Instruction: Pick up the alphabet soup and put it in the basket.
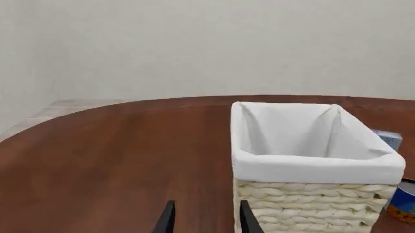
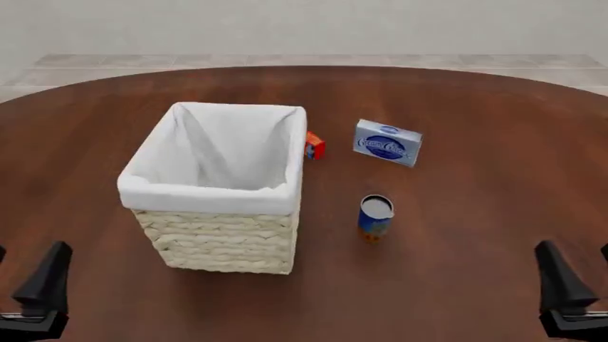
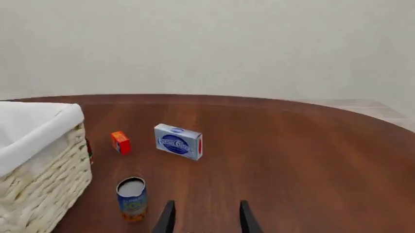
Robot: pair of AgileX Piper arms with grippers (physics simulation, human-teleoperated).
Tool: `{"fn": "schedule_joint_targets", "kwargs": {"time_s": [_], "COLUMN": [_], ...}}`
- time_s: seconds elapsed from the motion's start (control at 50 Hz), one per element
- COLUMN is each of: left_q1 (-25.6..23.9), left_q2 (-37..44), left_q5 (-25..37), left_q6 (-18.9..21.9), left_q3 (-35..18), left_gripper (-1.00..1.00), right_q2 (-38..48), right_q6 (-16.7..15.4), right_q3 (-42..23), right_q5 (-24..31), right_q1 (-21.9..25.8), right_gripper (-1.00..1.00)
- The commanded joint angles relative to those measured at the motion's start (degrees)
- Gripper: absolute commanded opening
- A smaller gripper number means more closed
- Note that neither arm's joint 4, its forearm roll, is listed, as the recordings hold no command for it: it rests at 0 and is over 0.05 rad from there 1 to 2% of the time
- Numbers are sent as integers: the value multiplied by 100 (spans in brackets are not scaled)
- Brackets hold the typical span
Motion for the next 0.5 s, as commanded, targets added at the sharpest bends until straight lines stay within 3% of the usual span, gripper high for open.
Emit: {"fn": "schedule_joint_targets", "kwargs": {"time_s": [0.02, 0.5], "left_q1": [-1, 0], "left_q2": [27, 26], "left_q5": [-7, -7], "left_q6": [-1, -1], "left_q3": [-15, -15], "left_gripper": [100, 100], "right_q2": [104, -40], "right_q6": [-96, -148], "right_q3": [39, -173], "right_q5": [-65, 274], "right_q1": [33, 54], "right_gripper": [100, 100]}}
